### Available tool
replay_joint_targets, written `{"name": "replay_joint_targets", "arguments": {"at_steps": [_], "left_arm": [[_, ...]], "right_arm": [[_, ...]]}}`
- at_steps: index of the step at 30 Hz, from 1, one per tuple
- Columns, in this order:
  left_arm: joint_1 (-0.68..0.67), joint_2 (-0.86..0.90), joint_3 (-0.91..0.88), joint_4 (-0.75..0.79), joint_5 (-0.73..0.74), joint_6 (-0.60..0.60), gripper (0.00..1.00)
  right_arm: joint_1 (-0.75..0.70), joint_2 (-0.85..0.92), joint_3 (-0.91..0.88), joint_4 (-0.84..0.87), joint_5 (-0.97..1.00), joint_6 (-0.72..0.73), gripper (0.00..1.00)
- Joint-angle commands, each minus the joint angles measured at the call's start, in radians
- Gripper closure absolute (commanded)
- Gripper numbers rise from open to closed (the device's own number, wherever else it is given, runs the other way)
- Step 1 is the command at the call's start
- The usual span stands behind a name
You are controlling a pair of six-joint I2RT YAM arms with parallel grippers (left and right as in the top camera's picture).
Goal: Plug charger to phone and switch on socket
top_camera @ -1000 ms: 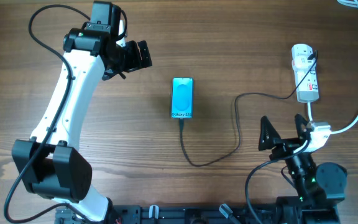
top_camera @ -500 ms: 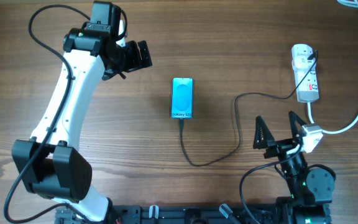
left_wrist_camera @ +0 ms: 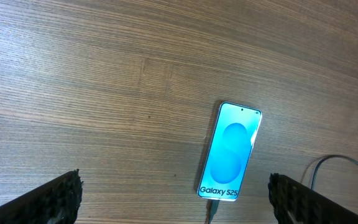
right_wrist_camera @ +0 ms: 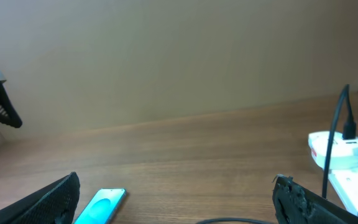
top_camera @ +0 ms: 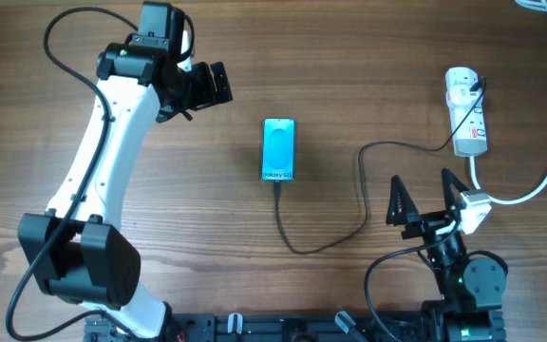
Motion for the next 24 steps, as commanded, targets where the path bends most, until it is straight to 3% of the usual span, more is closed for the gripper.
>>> {"name": "replay_joint_targets", "arguments": {"at_steps": [1,14,24], "left_arm": [[-0.003,0.006,-0.003,-0.001,-0.010,-0.009,0.00],[-0.003,0.006,-0.003,-0.001,-0.010,-0.010,0.00],[-0.003,0.006,-0.003,-0.001,-0.010,-0.009,0.00]], "right_arm": [[0.005,-0.014,-0.008,-0.031,0.027,-0.020,0.00],[0.009,-0.014,-0.008,-0.032,0.027,-0.207,0.00],[0.009,-0.014,-0.008,-0.037,0.049,-0.255,0.00]]}}
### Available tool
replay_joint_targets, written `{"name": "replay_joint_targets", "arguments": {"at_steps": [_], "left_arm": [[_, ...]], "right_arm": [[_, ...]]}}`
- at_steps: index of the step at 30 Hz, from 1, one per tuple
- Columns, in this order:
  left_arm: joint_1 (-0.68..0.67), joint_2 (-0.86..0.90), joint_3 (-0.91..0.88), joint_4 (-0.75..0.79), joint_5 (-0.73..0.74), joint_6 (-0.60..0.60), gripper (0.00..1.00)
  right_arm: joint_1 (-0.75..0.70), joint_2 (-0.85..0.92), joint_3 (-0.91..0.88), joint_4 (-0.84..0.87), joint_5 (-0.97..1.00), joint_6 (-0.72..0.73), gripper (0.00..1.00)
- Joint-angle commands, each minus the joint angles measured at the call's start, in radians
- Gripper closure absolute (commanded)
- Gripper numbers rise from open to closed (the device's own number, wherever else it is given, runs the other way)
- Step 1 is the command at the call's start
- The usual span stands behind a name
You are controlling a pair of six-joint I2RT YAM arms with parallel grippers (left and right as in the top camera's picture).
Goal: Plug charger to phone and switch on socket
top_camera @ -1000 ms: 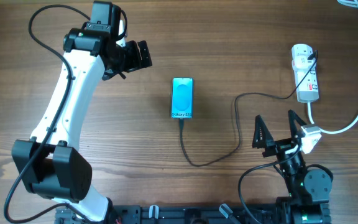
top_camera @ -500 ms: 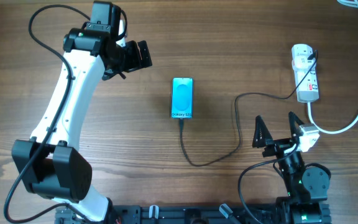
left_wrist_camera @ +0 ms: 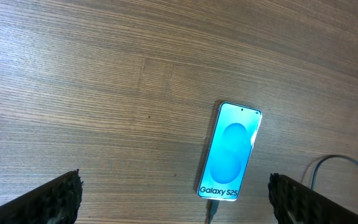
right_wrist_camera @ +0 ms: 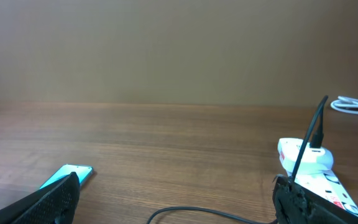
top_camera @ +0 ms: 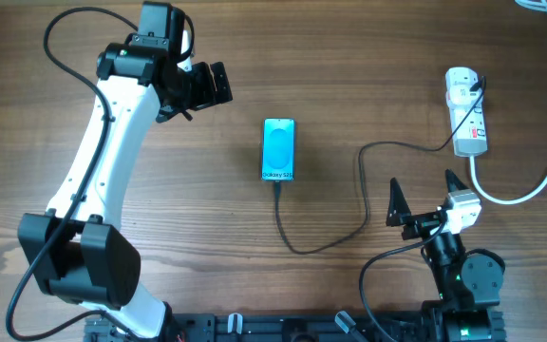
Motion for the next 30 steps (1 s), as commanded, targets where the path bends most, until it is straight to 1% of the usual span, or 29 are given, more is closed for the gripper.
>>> {"name": "replay_joint_targets", "arguments": {"at_steps": [1,30], "left_arm": [[-0.003,0.006,-0.003,-0.001,-0.010,-0.009,0.00],[-0.003,0.006,-0.003,-0.001,-0.010,-0.010,0.00]], "right_arm": [[0.004,-0.014,-0.003,0.000,0.018,-0.048,0.00],[0.013,-0.014,-0.002,-0.003,0.045,-0.048,0.01]]}}
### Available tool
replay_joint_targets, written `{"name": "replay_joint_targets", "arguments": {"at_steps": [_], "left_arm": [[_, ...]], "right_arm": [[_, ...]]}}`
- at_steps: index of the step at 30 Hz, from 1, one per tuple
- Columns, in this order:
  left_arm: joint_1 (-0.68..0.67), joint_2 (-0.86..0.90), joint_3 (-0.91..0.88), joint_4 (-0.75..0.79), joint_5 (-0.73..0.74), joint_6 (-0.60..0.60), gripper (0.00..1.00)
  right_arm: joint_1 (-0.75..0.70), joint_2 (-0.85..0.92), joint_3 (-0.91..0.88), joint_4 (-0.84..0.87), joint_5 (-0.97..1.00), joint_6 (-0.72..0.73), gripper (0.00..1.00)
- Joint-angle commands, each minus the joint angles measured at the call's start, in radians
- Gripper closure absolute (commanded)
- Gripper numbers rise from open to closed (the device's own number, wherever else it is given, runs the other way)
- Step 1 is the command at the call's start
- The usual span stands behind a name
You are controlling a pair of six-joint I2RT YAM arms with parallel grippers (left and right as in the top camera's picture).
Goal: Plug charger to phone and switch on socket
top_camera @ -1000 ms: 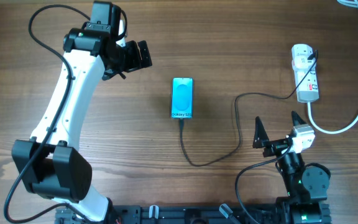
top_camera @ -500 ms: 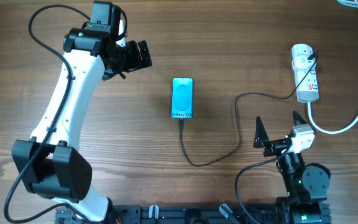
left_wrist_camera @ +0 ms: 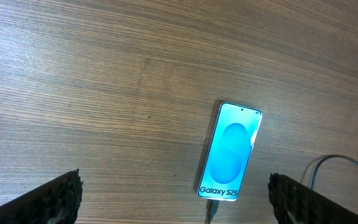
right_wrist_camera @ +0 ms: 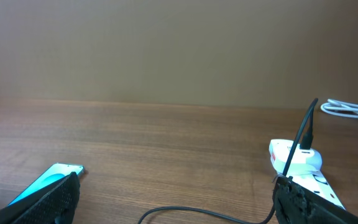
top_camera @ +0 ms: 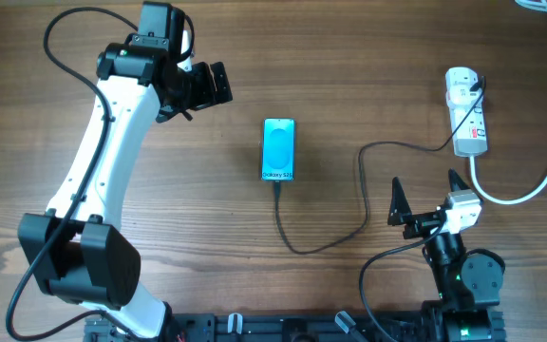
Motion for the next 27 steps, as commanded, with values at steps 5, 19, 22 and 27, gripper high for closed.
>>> {"name": "replay_joint_targets", "arguments": {"at_steps": [5,19,22,27], "left_arm": [[-0.003,0.006,-0.003,-0.001,-0.010,-0.009,0.00],[-0.003,0.006,-0.003,-0.001,-0.010,-0.009,0.00],[-0.003,0.006,-0.003,-0.001,-0.009,-0.009,0.00],[-0.003,0.006,-0.003,-0.001,-0.010,-0.009,0.00]], "right_arm": [[0.025,-0.014,-0.002,-0.002,0.024,-0.020,0.00],[0.023,-0.014,-0.002,-0.004,0.032,-0.021,0.00],[0.023,-0.014,-0.002,-0.004,0.032,-0.025,0.00],[0.023,-0.014,-0.002,-0.004,0.032,-0.047,0.00]]}}
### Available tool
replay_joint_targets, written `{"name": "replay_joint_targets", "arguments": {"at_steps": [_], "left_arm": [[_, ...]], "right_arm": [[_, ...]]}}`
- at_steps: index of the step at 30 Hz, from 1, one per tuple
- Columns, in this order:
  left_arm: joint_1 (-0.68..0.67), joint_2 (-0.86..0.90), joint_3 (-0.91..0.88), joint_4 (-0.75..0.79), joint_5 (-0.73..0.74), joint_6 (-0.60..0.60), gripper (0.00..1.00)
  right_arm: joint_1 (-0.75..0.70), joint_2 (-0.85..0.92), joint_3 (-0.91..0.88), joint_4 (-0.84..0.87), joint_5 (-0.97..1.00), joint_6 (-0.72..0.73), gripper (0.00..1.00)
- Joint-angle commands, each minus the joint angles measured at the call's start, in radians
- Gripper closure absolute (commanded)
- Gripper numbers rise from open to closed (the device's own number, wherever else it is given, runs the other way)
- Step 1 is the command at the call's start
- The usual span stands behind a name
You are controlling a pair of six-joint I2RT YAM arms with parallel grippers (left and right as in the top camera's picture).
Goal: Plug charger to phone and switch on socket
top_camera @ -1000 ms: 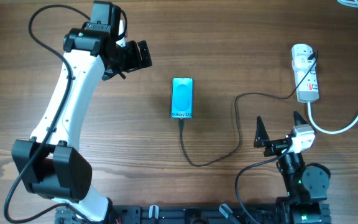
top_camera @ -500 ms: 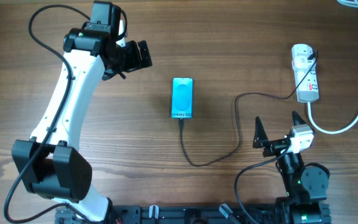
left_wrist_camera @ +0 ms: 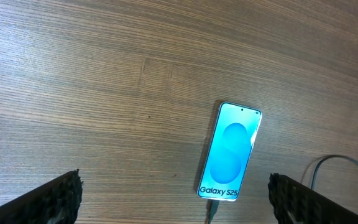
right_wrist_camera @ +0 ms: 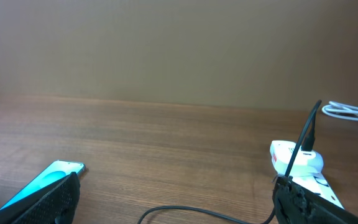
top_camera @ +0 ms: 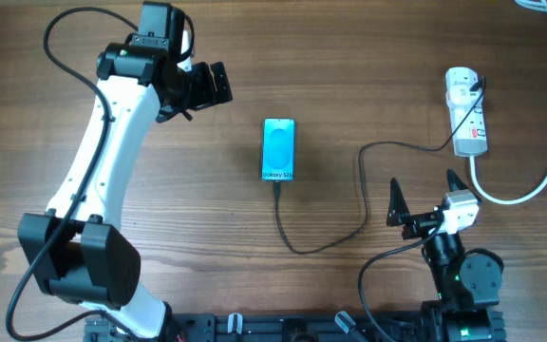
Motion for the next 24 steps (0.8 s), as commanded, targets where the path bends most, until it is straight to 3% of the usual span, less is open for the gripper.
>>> {"name": "replay_joint_targets", "arguments": {"at_steps": [1,24], "left_arm": [[-0.003,0.006,-0.003,-0.001,-0.010,-0.009,0.00],[-0.003,0.006,-0.003,-0.001,-0.010,-0.009,0.00]], "right_arm": [[0.000,-0.014,-0.002,-0.002,0.020,-0.025,0.00],[-0.006,-0.014,-0.002,-0.002,0.024,0.005,0.00]]}}
